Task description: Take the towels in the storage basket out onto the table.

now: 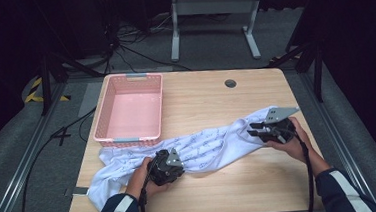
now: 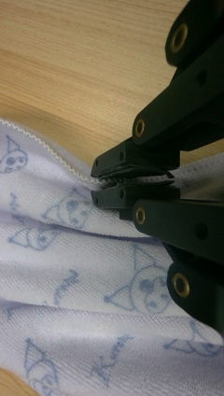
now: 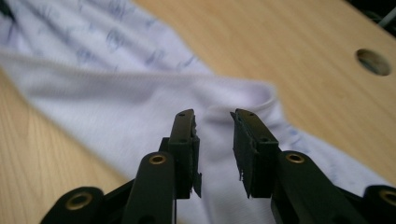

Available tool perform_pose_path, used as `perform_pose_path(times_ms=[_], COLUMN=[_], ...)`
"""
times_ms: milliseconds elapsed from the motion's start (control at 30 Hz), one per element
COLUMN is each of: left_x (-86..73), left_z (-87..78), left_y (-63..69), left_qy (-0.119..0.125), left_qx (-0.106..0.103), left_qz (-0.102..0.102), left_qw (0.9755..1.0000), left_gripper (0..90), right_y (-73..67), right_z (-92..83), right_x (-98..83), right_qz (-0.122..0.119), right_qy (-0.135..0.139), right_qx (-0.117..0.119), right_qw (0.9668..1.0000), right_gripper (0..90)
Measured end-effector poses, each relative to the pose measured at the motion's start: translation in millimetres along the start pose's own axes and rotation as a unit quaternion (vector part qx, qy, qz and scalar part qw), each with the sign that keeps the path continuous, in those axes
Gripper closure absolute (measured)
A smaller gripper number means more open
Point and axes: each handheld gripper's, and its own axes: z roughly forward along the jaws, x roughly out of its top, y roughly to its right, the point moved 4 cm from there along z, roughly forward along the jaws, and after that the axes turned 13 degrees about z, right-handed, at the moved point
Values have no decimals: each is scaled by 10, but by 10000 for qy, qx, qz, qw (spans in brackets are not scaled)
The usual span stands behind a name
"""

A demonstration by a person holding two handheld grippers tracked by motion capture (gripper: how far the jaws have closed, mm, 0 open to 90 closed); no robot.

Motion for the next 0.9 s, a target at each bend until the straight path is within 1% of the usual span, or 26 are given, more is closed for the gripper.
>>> perform_pose_path(times_ms=[33,67,100,133,167,233,300,333,367,400,433,467,500,533,567,600,633,667,700,733,767,800,833,867,900], left_x=[0,1,1,0,0,0,-4,-6,-6,-5,-4,-6,-10,-13,-17,-21,-26,-37,-48,-66,-78,-85,-92,-96,-101], left_z=[0,1,1,1,1,4,3,2,3,2,-2,-10,-21,-43,-69,-104,-150,-210,-253,-324,-374,-414,-451,-468,-474], left_y=[0,-1,0,1,2,-2,-2,-2,-2,-1,-2,-4,-3,-16,-20,-34,-40,-55,-60,-63,-56,-36,2,49,110], left_qy=[0,2,2,5,7,32,41,48,53,41,16,-23,-36,1,-11,49,100,145,157,237,317,383,393,407,363], left_qx=[-8,-10,-7,2,2,5,-10,-18,-12,-5,15,58,115,166,180,223,256,318,342,362,349,334,319,247,180], left_qz=[-4,-7,-5,-2,3,21,4,-3,-2,13,50,79,57,74,70,62,-13,-1,-7,-69,-103,-114,-95,-83,-55], left_qw=[10000,10000,10000,10000,10000,10000,10000,10000,10000,10000,10000,9999,9999,9998,9998,9997,9996,9994,9993,9990,9988,9986,9987,9988,9992], left_gripper=[845,845,845,845,846,846,846,846,847,847,847,849,851,853,854,855,856,856,856,856,855,856,856,857,857], right_y=[-49,-69,-70,-62,-40,29,73,89,101,107,110,119,121,122,116,116,111,101,93,92,89,90,88,84,72], right_z=[65,132,207,282,344,443,487,489,477,465,428,353,273,202,73,-17,-137,-263,-431,-529,-688,-809,-922,-1048,-1136], right_x=[-61,-101,-132,-154,-169,-188,-199,-197,-194,-191,-185,-165,-143,-125,-94,-77,-63,-57,-62,-75,-115,-156,-207,-282,-350], right_qz=[-103,-130,-162,-145,-129,-122,-86,-92,-87,-126,-70,-12,16,27,74,100,154,148,127,141,135,114,115,109,81], right_qy=[-141,-284,-439,-536,-613,-683,-722,-706,-705,-714,-720,-623,-530,-459,-307,-238,-164,-116,13,61,72,109,130,127,98], right_qx=[5,-11,-82,-147,-239,-462,-557,-514,-580,-587,-526,-436,-367,-305,-160,-106,26,183,296,394,510,549,664,735,779], right_qw=[9998,9995,9989,9984,9978,9965,9958,9961,9958,9956,9960,9971,9979,9985,9994,9996,9997,9997,9995,9991,9986,9984,9976,9972,9969], right_gripper=[697,679,650,642,637,638,641,679,766,799,833,858,863,866,867,867,867,868,868,869,869,869,869,870,870])
